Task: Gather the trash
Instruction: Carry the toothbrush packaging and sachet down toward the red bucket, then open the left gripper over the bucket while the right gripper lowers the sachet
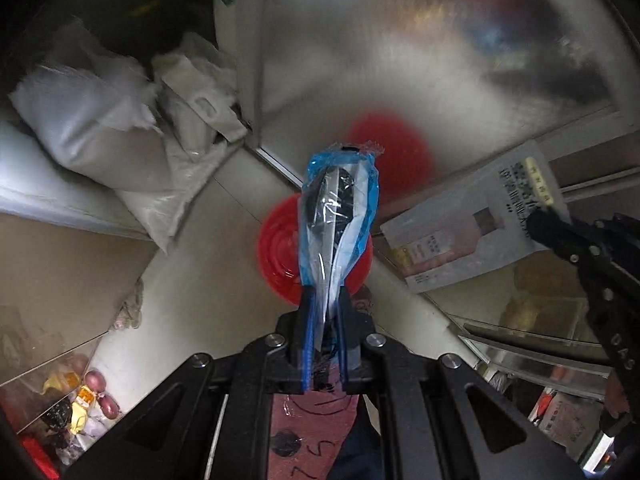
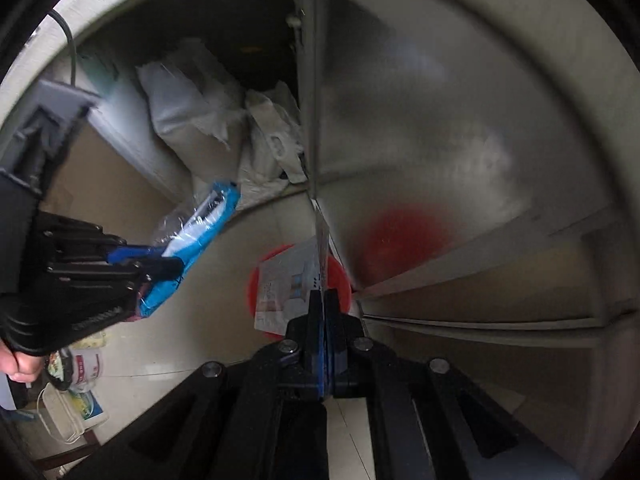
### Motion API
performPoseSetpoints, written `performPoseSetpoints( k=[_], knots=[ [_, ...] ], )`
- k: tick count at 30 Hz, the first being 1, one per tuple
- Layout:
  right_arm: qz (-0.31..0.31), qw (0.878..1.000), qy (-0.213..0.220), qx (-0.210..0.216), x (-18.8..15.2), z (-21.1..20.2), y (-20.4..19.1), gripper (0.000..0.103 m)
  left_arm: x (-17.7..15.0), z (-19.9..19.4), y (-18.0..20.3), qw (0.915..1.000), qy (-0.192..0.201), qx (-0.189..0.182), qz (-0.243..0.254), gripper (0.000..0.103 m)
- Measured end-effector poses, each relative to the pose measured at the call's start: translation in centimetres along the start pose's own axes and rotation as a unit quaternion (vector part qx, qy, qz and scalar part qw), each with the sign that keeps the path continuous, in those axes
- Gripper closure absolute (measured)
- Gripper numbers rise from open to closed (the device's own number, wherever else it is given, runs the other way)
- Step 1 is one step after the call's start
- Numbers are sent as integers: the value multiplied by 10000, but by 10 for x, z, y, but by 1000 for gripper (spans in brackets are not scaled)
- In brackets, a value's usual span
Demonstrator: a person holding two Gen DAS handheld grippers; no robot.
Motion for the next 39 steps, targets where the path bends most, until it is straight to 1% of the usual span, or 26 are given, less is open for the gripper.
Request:
performPoseSetpoints(
  k=[4, 6, 8, 10, 11, 13, 15, 18, 23, 27, 30, 32, 33, 34, 35, 36, 37, 39],
  knots=[
    [222, 9997, -124, 50, -1, 23, 4, 102, 4, 34, -5, 9999, -159, -45, -9, 95],
    [268, 9994, -191, 43, -4, 30, 7, 102, 5, 43, -5, 9998, -222, -20, -5, 95],
    [320, 9991, -284, 18, -7, 35, 8, 102, 7, 52, -5, 9995, -300, -83, -99, 95],
    [406, 9986, -328, 26, -8, 37, 11, 102, 9, 60, -3, 9992, -372, -86, -80, 94],
    [432, 9986, -319, 10, -8, 38, 13, 102, 10, 62, -2, 9993, -369, -67, -46, 89],
    [457, 9985, -300, 10, -9, 37, 15, 102, 12, 60, 1, 9995, -287, -97, -40, 60],
    [448, 9986, -281, 24, -10, 37, 15, 102, 13, 54, 2, 9997, -184, -138, -46, 50],
    [441, 9985, -303, 65, -11, 42, 16, 102, 11, 46, 2, 9998, -104, -125, -83, 39],
    [417, 9986, -303, 101, -12, 40, 18, 102, 5, 33, -3, 9997, -54, 9, -248, 39],
    [279, 9989, -326, 165, -13, 39, 12, 102, -4, 27, -11, 9986, 66, -192, -481, 39],
    [153, 9988, -387, 256, -13, 42, 7, 102, -12, 25, -22, 9972, 194, -168, -698, 39],
    [18, 9989, -389, 257, -12, 43, 3, 102, -17, 26, -31, 9956, 204, -76, -915, 34],
    [-12, 9988, -397, 278, -11, 44, 1, 102, -20, 26, -38, 9938, 233, -7, -1085, 30],
    [-40, 9988, -405, 290, -11, 46, 0, 102, -22, 26, -42, 9927, 265, -11, -1180, 26],
    [-76, 9987, -414, 291, -10, 48, -2, 102, -25, 27, -46, 9916, 268, -58, -1262, 25],
    [-110, 9986, -420, 298, -10, 49, -3, 102, -27, 29, -49, 9917, 203, -51, -1267, 25],
    [-157, 9985, -429, 310, -11, 52, -5, 102, -29, 32, -51, 9920, 177, 39, -1250, 23],
    [-251, 9983, -434, 312, -11, 57, -8, 102, -33, 35, -55, 9917, 178, 149, -1263, 18]
  ],
)
Point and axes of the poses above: each gripper's, at about its wrist camera, not at the fingertips, and z roughly the way its jaws point, y to its right, x to its top, the point moved 4 cm from there along z, roughly the way its jaws point, and after that the axes turned 9 degrees about z, right-handed, at the moved point
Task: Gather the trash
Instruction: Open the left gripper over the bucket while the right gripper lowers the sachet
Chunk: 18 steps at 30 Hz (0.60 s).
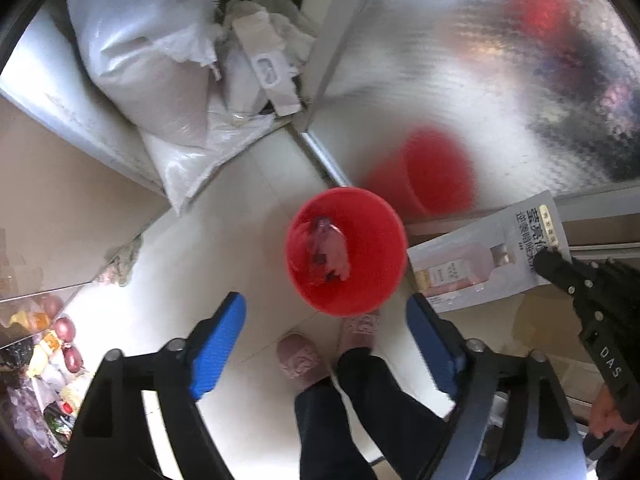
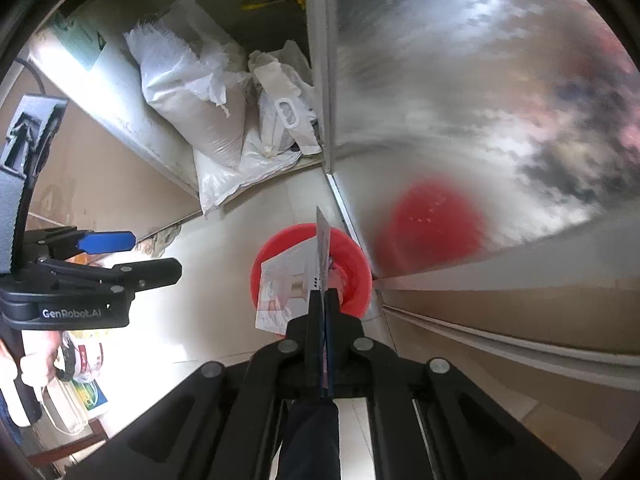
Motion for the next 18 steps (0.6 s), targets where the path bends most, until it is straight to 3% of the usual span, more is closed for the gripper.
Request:
performPoseSetpoints(
  k=[11, 18],
  knots=[
    [-298, 9993, -242, -22, 2, 42, -9, 102, -7, 9, -11, 9999, 120, 34, -118, 0],
    [-413, 9987, -295, -75, 2, 59, -11, 102, -8, 17, -18, 9996, 52, 56, -267, 0]
  ],
)
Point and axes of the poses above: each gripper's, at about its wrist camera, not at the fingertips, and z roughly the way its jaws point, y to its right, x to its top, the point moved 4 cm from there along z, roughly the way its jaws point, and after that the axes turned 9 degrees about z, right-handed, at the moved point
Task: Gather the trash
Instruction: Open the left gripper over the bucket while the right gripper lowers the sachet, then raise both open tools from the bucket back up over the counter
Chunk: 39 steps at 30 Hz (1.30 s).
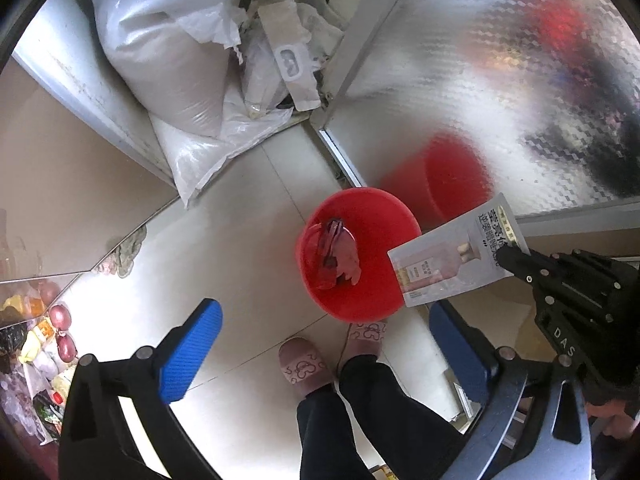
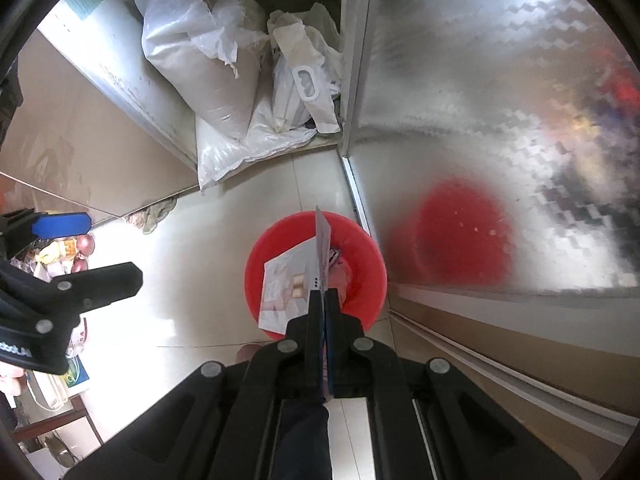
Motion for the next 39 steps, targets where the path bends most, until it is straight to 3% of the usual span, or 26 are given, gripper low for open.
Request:
performPoseSetpoints(
  k=[1, 3, 4, 5, 8, 16, 20, 26, 34, 39],
  knots=[
    [-27, 10000, -25, 1, 1, 2, 0, 101, -1, 0, 0, 10000, -16, 23, 3, 0],
    [-63, 9998, -163, -24, 1, 10, 1, 80, -2, 0, -1, 9999, -28, 90, 38, 0],
    [-50, 9998, -190, -25, 1, 12, 1, 52, -3, -1, 0, 9999, -29, 104, 49, 0],
    [-21, 9999, -162, -8, 1, 12, 2, 33, -4, -2, 0, 9999, -26, 109, 46, 0],
    [-117, 9998, 61, 115, -2, 6, -3, 23, -8, -11, -1, 10000, 40, 42, 5, 0],
    [-6, 9988, 124, 465, -10, -40, -10, 8, -20, -66, 10, 9994, 204, 258, 146, 0],
    [36, 9981, 373, 498, -13, -97, -14, 2, -25, -125, 21, 9982, 386, 394, 233, 0],
    [163, 9946, 674, 767, -12, -190, -18, 1, -18, -218, 43, 9941, 839, 555, 403, 0],
    [414, 9817, 1602, 944, 0, -309, -14, 1, 3, -339, 73, 9814, 1737, 597, 564, 0],
    [546, 9703, 2244, 723, 8, -361, -8, 1, 18, -388, 90, 9724, 2140, 583, 724, 0]
  ],
)
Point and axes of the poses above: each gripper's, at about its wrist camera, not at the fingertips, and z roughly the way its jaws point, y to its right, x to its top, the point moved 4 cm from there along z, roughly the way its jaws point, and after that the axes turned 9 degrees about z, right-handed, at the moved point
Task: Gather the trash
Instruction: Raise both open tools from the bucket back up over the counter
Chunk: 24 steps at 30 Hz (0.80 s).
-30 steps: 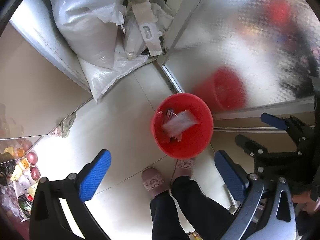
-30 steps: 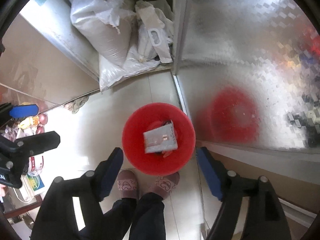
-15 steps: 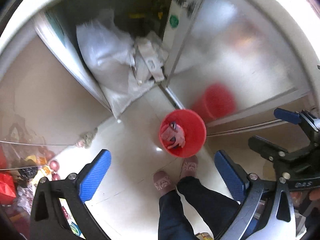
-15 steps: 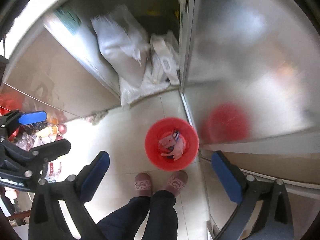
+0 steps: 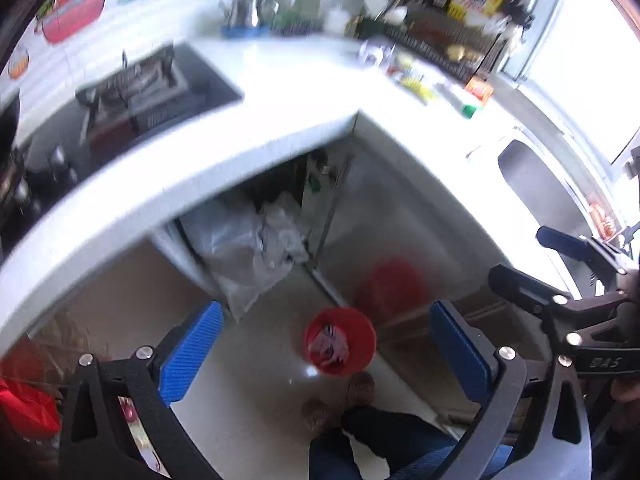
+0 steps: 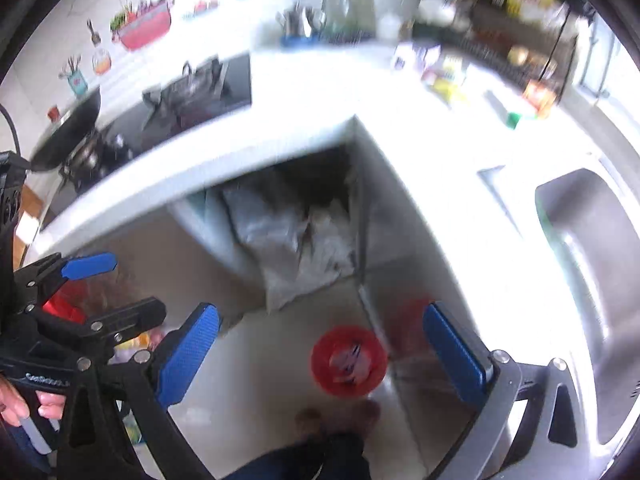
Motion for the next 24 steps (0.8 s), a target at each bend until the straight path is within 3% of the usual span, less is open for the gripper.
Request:
performPoseSetpoints(
  k=[9, 12, 15, 24],
  knots=[
    [-127, 9965, 682, -468, 34, -55, 0, 1, 53, -55, 17, 9963, 694, 24, 502, 0],
    [20, 9957, 869, -309, 46, -72, 6, 1, 63, -66, 20, 9946, 898, -1, 528, 0],
    [17, 9952, 912, -356, 56, -84, 7, 1, 78, -71, 24, 9933, 996, -165, 567, 0],
    [198, 9931, 1049, -485, 81, -90, 23, 1, 116, -74, 40, 9905, 1076, -206, 831, 0]
  ],
)
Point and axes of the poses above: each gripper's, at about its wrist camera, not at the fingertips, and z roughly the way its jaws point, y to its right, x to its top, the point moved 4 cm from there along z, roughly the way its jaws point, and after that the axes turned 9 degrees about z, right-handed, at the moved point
